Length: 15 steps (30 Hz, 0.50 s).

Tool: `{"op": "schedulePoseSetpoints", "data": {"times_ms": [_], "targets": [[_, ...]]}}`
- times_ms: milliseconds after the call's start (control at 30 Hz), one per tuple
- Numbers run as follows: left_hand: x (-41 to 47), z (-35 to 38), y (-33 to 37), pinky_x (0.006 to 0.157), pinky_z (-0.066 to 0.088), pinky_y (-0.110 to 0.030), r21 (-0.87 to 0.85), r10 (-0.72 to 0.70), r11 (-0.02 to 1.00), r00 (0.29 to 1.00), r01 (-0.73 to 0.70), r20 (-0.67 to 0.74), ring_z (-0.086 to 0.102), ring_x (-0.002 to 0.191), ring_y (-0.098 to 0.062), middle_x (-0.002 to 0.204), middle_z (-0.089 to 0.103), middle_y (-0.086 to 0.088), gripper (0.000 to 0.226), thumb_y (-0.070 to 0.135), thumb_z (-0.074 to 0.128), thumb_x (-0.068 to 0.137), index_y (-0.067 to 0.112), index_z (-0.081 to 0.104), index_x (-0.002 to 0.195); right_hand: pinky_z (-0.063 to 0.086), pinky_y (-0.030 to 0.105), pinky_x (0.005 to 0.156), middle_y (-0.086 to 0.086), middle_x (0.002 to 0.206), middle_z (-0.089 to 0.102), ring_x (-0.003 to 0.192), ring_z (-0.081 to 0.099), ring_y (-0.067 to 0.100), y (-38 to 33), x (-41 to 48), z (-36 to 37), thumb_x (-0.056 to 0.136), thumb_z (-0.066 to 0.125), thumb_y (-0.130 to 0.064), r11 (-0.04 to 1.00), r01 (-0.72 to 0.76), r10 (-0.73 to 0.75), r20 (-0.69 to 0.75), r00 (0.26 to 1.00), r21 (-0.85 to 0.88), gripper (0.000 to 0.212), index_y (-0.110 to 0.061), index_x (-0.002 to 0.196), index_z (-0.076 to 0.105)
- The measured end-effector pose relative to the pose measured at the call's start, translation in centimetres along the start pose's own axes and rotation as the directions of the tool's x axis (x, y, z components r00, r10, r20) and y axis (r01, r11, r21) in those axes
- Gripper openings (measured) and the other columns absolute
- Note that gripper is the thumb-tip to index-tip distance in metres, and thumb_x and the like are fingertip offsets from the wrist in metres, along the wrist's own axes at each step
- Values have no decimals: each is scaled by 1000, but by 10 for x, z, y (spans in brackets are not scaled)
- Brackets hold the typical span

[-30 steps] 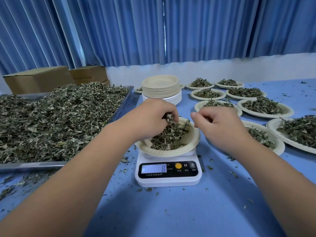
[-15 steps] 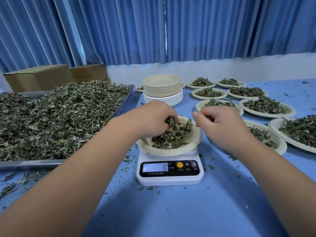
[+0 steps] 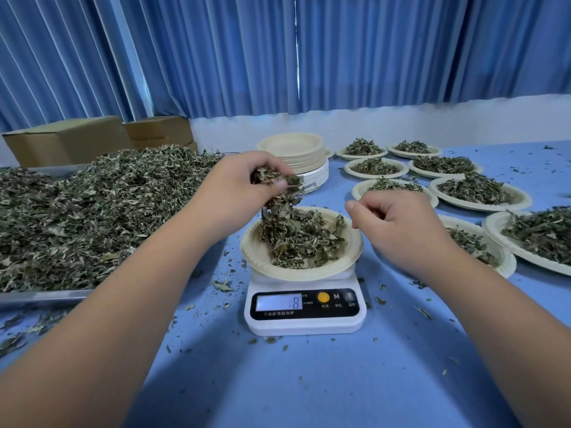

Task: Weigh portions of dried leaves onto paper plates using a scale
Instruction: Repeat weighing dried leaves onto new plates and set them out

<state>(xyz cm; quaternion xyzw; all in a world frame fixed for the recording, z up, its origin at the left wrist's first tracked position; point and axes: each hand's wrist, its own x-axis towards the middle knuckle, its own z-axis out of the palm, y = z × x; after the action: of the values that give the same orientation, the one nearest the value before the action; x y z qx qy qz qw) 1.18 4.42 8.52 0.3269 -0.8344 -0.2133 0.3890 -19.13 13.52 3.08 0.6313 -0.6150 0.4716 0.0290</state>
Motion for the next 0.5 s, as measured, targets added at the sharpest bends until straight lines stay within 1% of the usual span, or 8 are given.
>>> {"op": "schedulePoseSetpoints", "data": {"times_ms": [67,100,133,200,233,300,367,500], "targets": [[-2,-4,-7,54,36,-5,-94,-55,994,997,49,-61,54,63,1,88,64,25,20,20,71,88,40,68,82,43,34,57,21,58,56,64,57,36,0,0,1,92,56,-29,1000,1,-1,1,1000,-1,45,2,59,51],[-3,-5,-10,58,38,-5,-141,-79,988,993,66,-84,57,71,-2,89,63,28,20,21,70,88,40,68,82,44,35,58,21,58,55,64,57,37,0,0,1,91,56,-29,1000,4,-4,0,1000,0,45,3,59,51],[-4,-6,-13,57,39,-3,-186,-95,980,990,75,-101,56,70,-2,88,63,27,20,21,70,88,40,68,82,44,35,58,22,58,55,66,59,37,0,0,1,91,56,-29,1000,4,-4,0,1000,1,46,3,59,50],[-7,-5,-20,42,32,-6,-256,-116,963,986,82,-120,43,46,2,66,60,23,18,19,70,88,36,69,84,44,35,59,22,58,55,69,62,36,0,-1,1,92,56,-28,1000,3,-3,2,1000,-2,46,0,57,47],[-8,-4,-22,37,27,-8,-286,-128,954,984,88,-126,35,37,2,52,51,23,17,18,69,89,34,69,84,44,35,58,21,58,55,67,62,33,1,-1,1,92,56,-28,1000,4,-4,3,1000,-6,46,1,57,48],[-10,-4,-27,35,24,-9,-369,-168,923,977,111,-127,31,32,0,41,40,20,17,14,68,89,31,70,86,39,33,54,20,58,55,57,54,25,1,-1,2,91,55,-29,1000,4,-4,10,1000,-19,45,3,60,52],[-12,-4,-30,39,29,-10,-470,-218,872,969,138,-120,37,37,2,48,49,18,18,11,67,90,28,70,88,34,31,52,17,56,53,49,42,19,0,-1,2,91,56,-29,1000,1,0,27,1000,-30,44,4,63,56],[-17,-6,-29,67,49,-21,-629,-293,761,949,157,-117,61,68,-10,73,70,6,23,4,64,89,25,70,85,26,22,47,12,50,46,47,36,11,-1,-2,2,92,57,-26,999,-5,6,32,999,-33,42,6,64,59]]}}
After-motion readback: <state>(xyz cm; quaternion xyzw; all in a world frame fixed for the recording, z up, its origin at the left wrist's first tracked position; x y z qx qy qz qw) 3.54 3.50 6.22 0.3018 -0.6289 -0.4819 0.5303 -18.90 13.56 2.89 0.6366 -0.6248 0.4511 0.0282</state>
